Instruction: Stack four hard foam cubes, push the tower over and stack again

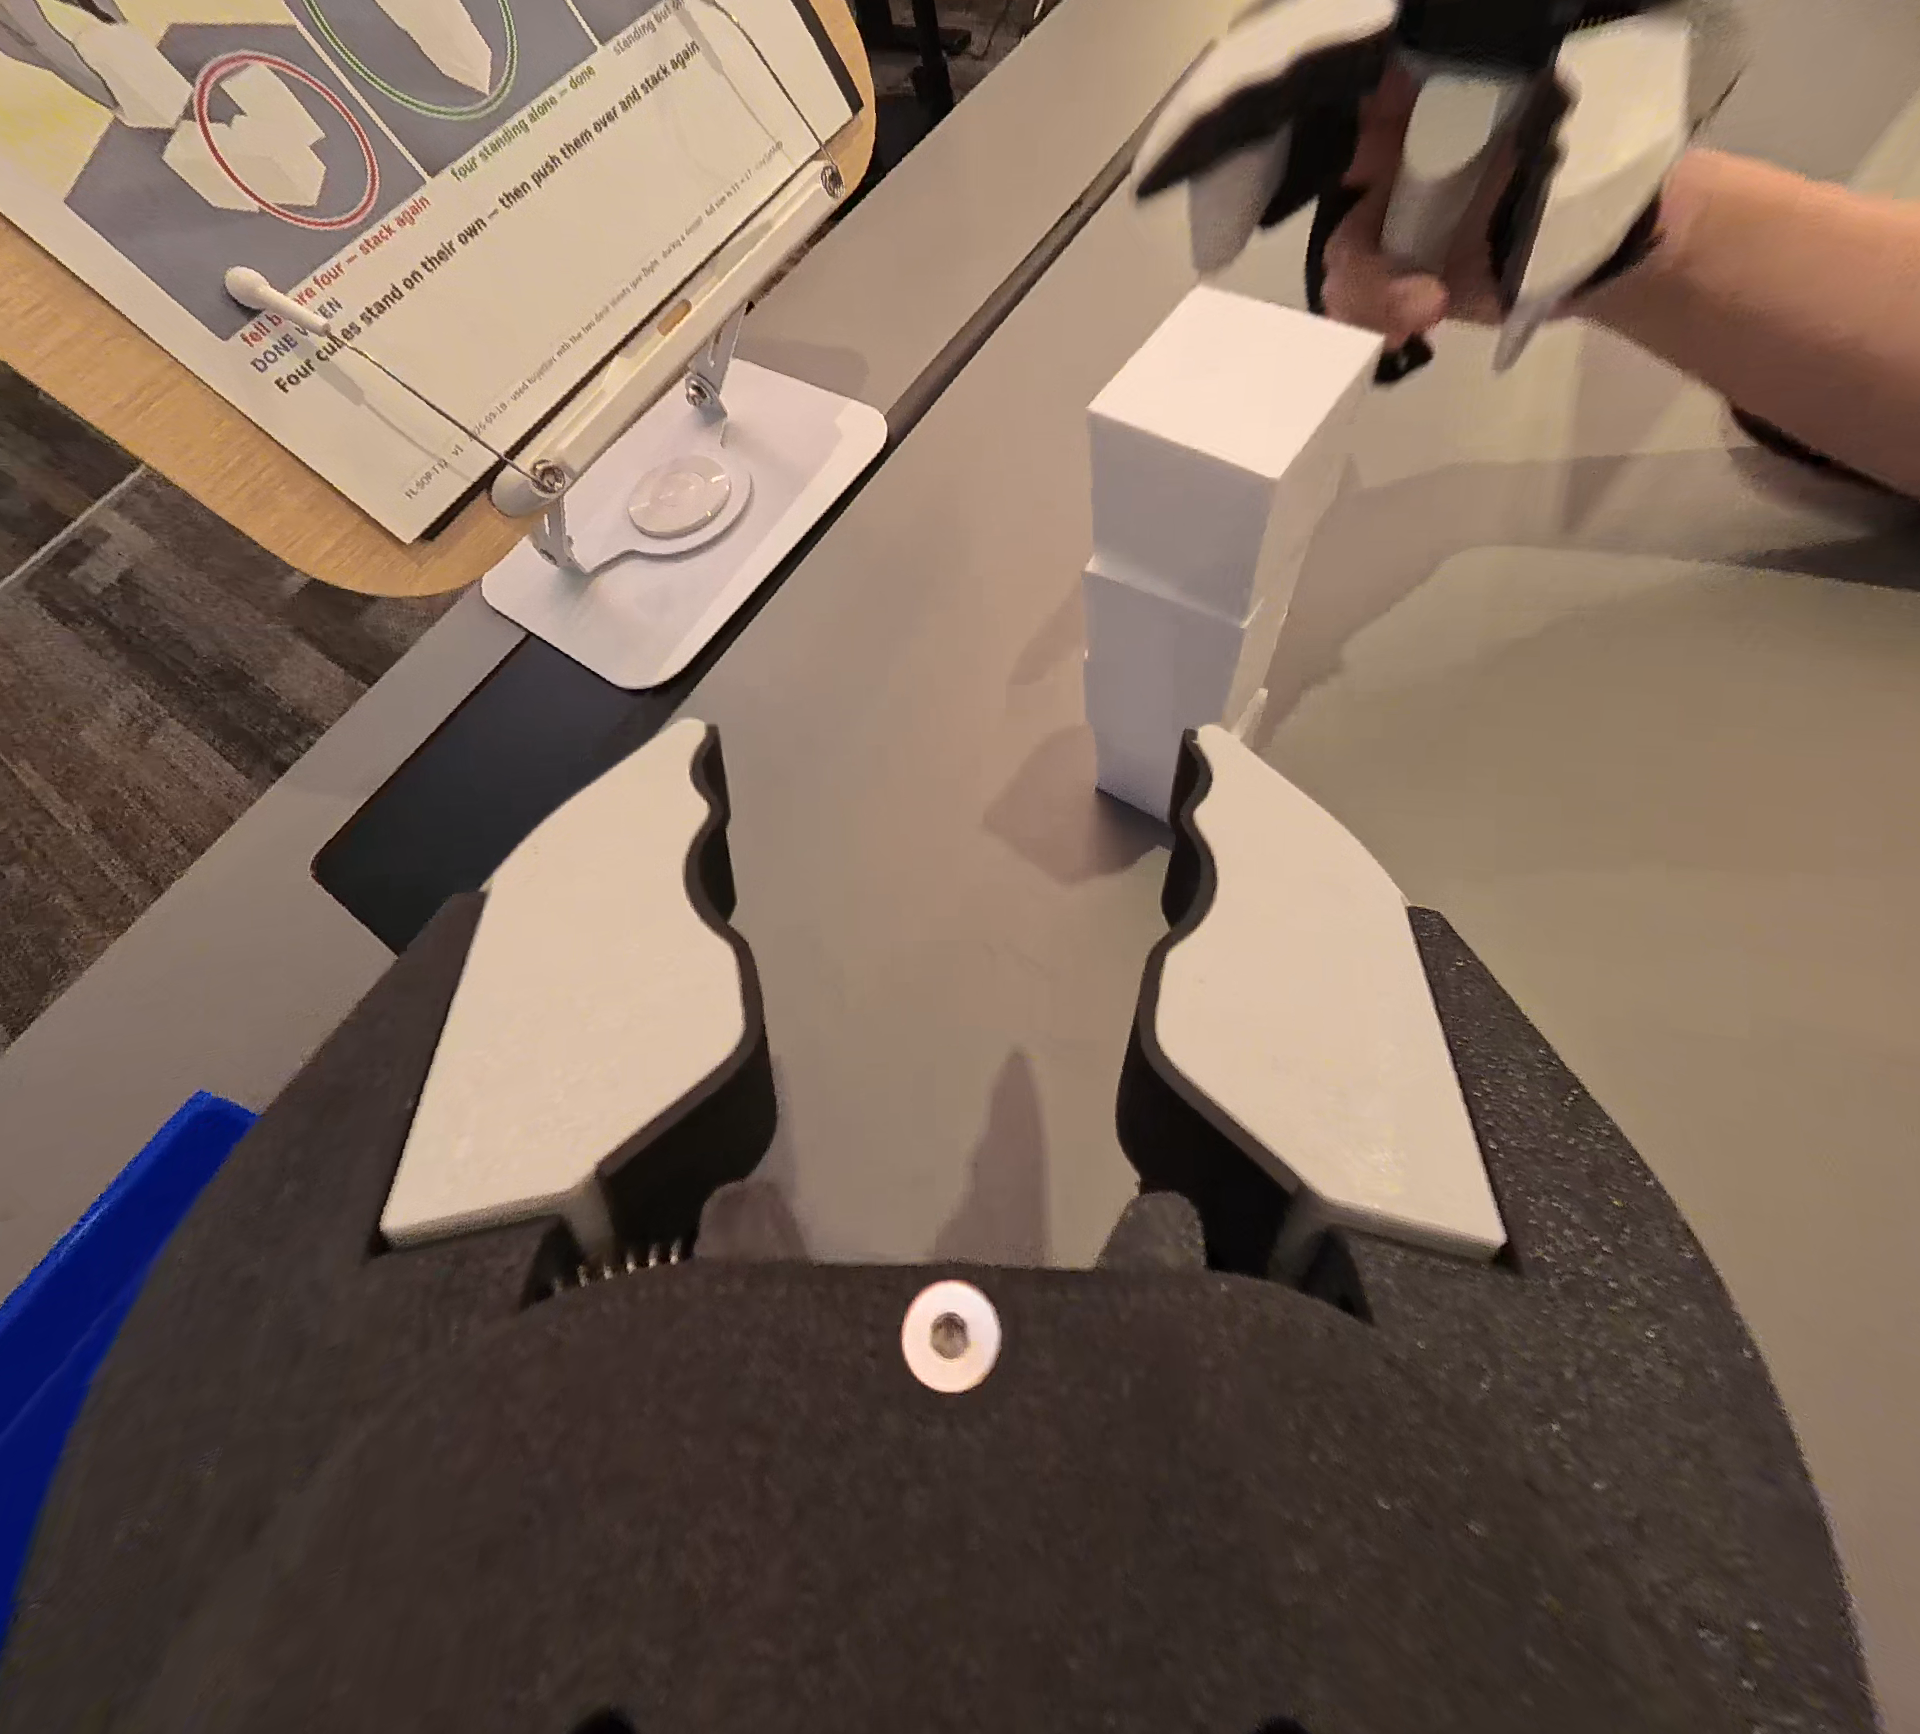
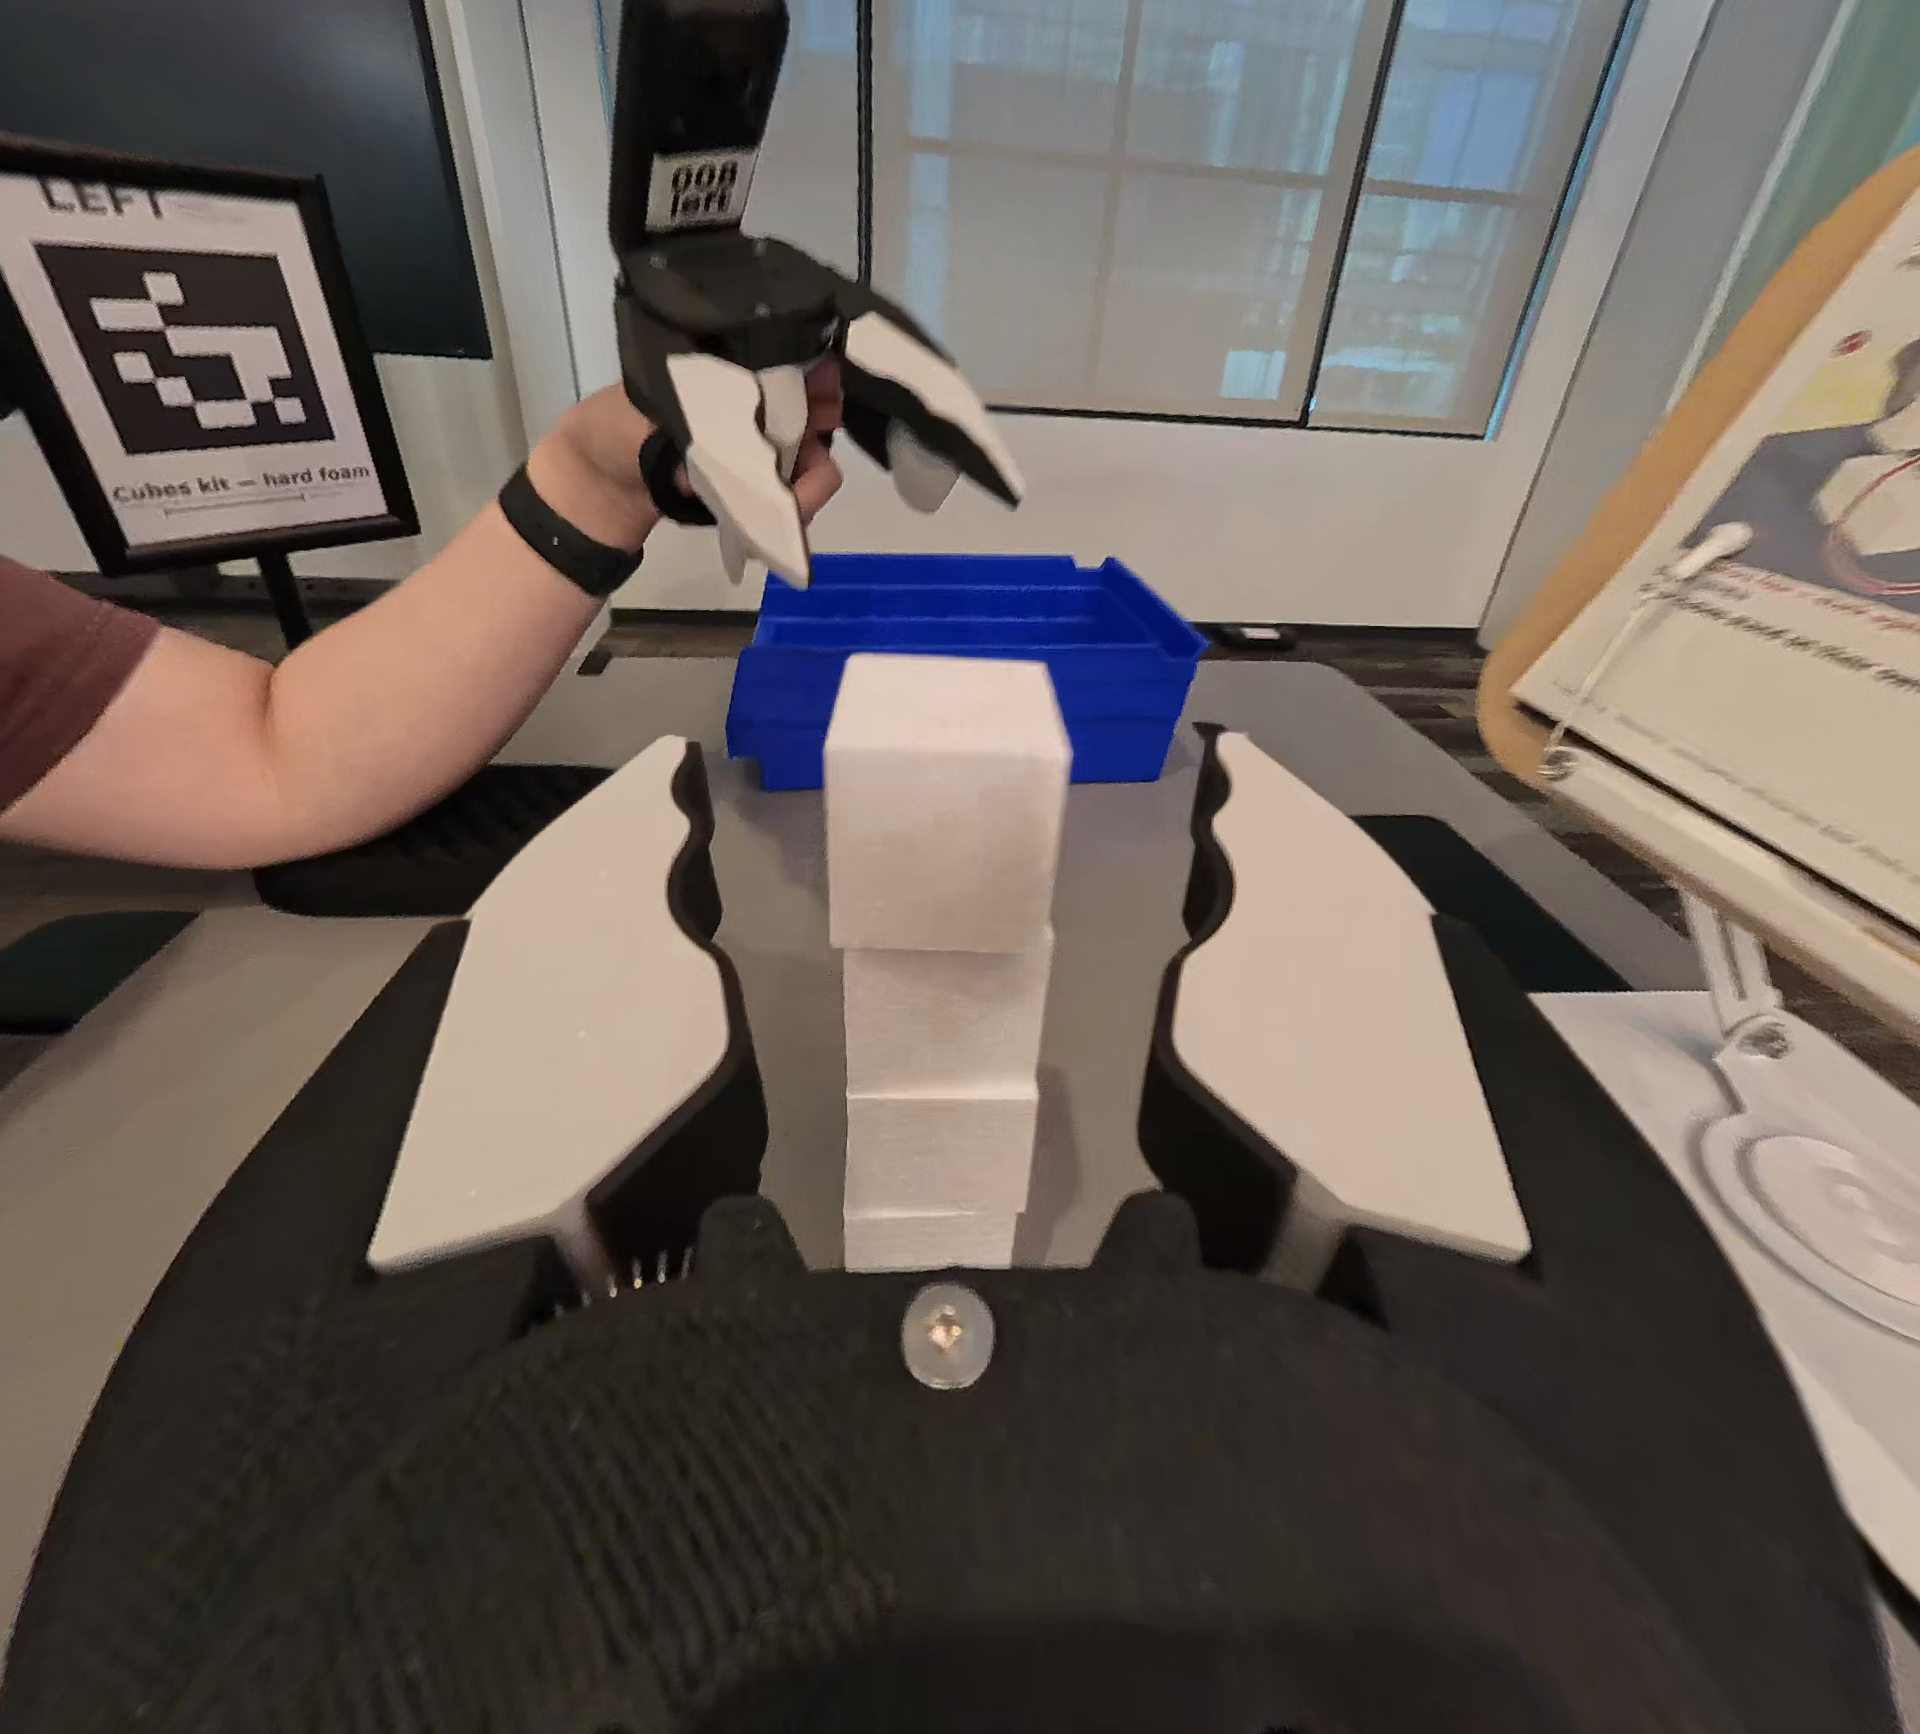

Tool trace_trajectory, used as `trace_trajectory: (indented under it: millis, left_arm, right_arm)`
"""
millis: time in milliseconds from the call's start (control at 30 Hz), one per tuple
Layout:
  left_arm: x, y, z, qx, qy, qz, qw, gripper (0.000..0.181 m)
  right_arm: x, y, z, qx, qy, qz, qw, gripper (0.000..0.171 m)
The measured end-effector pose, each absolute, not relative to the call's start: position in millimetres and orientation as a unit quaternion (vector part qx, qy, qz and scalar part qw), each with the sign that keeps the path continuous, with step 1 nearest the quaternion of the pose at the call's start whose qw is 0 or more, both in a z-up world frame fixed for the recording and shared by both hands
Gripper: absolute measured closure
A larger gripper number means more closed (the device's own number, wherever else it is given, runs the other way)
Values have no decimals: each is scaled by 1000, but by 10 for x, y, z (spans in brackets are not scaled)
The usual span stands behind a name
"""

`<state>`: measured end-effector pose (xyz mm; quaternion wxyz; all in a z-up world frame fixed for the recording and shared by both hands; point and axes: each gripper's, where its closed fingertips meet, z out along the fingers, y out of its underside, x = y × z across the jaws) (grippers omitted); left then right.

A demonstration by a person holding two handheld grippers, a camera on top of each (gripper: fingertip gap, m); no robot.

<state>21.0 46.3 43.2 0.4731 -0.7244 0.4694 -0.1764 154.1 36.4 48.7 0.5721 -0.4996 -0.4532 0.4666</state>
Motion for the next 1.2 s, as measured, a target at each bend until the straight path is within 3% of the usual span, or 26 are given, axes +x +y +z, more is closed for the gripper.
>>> trace_trajectory:
  millis: [133, 467, 533, 600, 733, 1000, 1200]
  left_arm:
    - [252, 446, 291, -737, 478, -180, 443, 113]
    - [400, 554, -379, -804, 456, -187, 332, 134]
    - [397, 605, -507, -823, 438, -182, 312, 148]
    - [396, 644, -622, -844, 411, -187, 289, 181]
    - [392, 726, -774, -884, 340, -181, 266, 181]
    - [121, 800, -1161, -951, 209, -101, 203, 181]
    - [482, 655, -1227, -944, 201, -213, 153, 181]
  right_arm:
    - [1953, 456, 706, -534, -425, 445, 580, 86]
    - [3090, 536, 1201, -581, -331, 389, 633, 117]
    - [3250, 505, 1294, -577, -312, 395, 643, 119]
    - [3392, 495, 1355, -578, -294, 391, 653, 121]
    - [3531, 453, 1356, -593, -283, 400, 639, 131]
    - [3586, 501, 1219, -637, -286, 364, 617, 131]
    - [3665, 510, 1215, -644, -267, 377, 610, 129]
